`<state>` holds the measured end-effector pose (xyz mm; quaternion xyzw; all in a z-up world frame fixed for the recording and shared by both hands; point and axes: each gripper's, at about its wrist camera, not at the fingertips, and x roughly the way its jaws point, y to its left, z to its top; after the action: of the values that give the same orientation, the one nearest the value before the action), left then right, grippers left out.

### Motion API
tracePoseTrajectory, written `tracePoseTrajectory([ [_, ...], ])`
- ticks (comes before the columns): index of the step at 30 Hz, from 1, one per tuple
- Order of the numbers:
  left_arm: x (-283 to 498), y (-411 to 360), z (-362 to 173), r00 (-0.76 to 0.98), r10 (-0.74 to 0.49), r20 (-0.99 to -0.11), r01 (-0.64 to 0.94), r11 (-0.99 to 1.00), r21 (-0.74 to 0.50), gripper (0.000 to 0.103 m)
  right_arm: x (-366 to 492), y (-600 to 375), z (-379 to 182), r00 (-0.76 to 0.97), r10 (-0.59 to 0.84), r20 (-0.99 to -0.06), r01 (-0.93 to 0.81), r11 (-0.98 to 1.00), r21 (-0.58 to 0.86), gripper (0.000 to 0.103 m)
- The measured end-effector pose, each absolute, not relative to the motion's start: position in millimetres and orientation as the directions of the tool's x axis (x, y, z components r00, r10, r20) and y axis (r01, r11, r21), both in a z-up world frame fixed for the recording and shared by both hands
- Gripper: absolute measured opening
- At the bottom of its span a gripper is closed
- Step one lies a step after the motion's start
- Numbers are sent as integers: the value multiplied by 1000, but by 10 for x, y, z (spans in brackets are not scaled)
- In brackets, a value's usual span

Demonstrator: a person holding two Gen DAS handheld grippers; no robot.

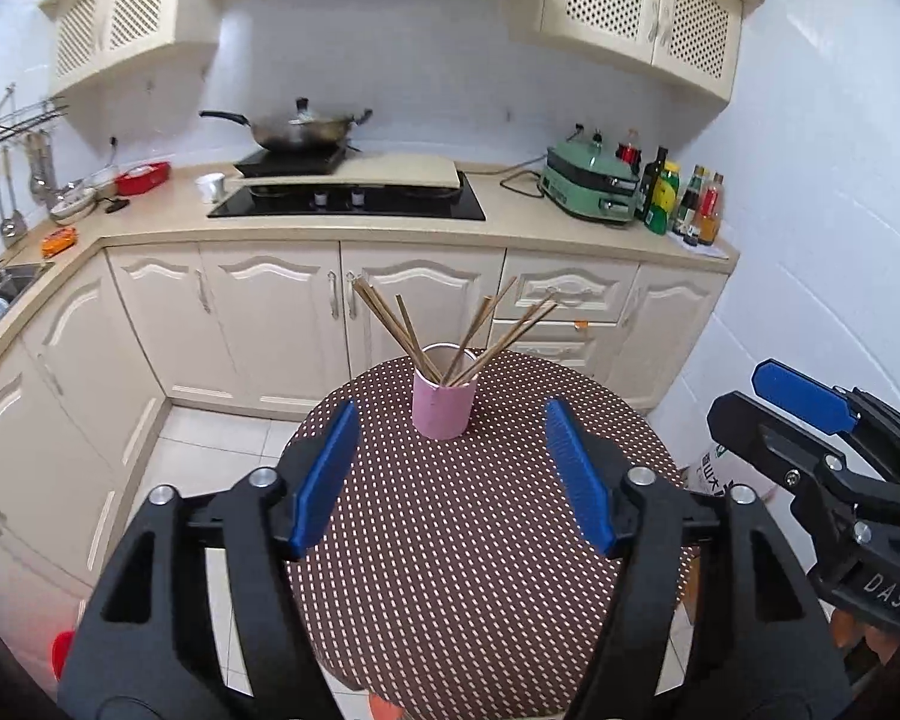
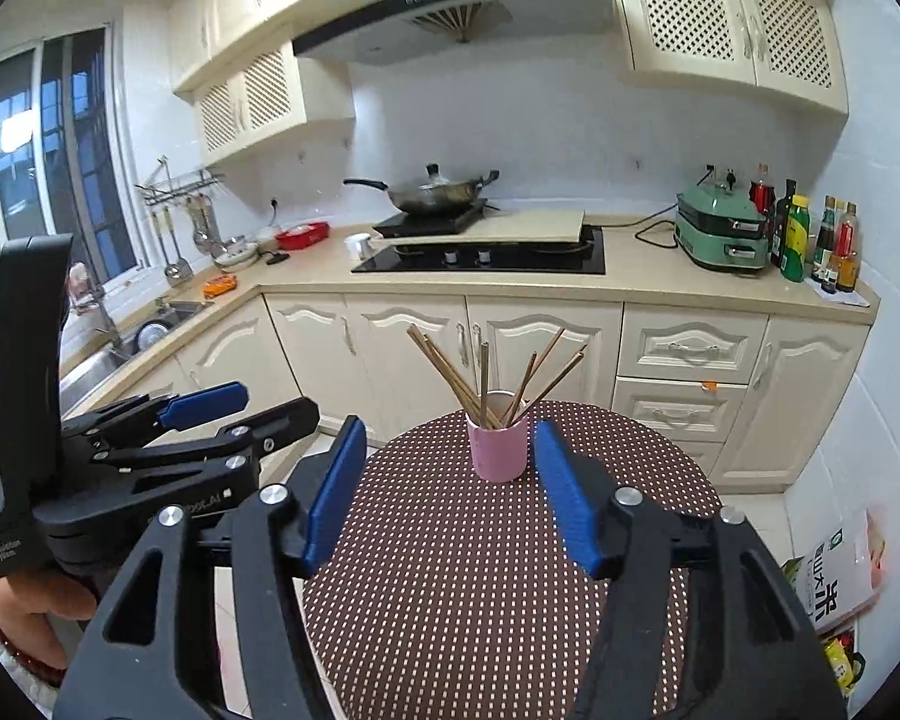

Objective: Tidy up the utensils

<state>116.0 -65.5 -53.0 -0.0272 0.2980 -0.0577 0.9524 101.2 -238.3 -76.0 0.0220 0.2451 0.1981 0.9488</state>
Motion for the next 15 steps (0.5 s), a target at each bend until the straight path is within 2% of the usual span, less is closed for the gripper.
tracePoseTrajectory([
  [11,233,-793,-154,871,-50,-489,30,998,-49,82,254,-2504,-479,844,385,-373,-379,921,93,81],
  [13,107,-772,-82,879,-42,-475,20,998,-52,89,166,-2493,-439,850,388,-356,-384,919,83,84],
  [15,22,-740,-27,887,-34,-461,9,998,-56,90,70,-2488,-387,855,391,-340,-385,919,87,86],
])
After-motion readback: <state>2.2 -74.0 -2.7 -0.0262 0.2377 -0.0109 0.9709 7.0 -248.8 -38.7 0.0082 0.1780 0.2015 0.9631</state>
